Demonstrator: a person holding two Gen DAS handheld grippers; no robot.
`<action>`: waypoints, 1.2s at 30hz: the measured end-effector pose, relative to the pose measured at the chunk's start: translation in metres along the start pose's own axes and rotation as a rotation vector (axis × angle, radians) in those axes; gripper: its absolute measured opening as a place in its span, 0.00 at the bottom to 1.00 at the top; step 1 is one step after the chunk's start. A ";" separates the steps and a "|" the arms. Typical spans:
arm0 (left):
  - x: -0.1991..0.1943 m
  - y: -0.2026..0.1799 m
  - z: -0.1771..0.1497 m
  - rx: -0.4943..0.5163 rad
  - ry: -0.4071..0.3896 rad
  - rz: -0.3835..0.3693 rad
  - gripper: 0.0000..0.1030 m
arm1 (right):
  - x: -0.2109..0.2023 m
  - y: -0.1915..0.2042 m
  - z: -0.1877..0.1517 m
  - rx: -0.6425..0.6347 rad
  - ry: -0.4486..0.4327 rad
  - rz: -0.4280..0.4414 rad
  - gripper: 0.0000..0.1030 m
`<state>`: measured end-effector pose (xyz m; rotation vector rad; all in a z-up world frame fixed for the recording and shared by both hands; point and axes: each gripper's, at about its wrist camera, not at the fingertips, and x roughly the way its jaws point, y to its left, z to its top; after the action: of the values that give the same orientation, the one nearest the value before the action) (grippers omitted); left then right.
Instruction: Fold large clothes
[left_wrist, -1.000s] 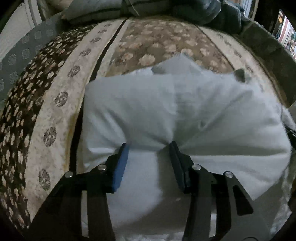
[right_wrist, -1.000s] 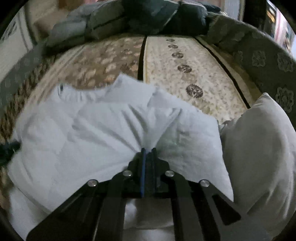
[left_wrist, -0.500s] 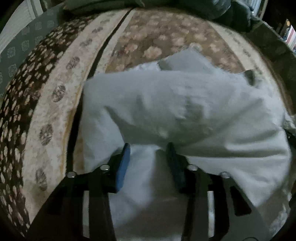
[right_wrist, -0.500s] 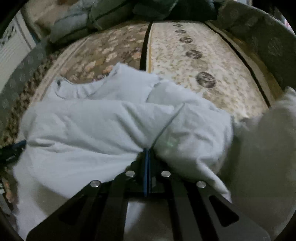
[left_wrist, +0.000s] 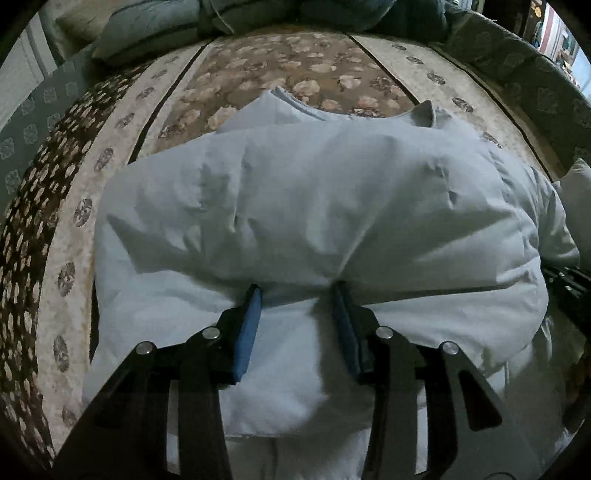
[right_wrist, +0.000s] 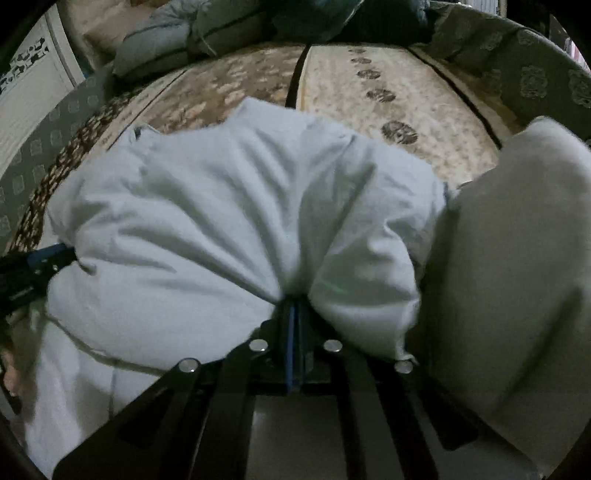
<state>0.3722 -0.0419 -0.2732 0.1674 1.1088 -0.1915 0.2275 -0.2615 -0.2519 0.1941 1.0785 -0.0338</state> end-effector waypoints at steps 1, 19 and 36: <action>0.000 -0.001 -0.001 0.005 -0.002 0.007 0.39 | 0.002 0.001 0.001 0.007 0.003 -0.001 0.00; -0.097 0.015 -0.008 -0.052 -0.142 0.032 0.92 | -0.159 -0.093 -0.049 0.269 -0.245 -0.168 0.81; -0.113 0.023 -0.013 -0.046 -0.172 0.117 0.97 | -0.172 -0.236 -0.130 0.578 -0.184 -0.354 0.86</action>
<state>0.3174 -0.0086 -0.1765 0.1708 0.9283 -0.0739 0.0042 -0.4820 -0.1937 0.5066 0.8860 -0.6745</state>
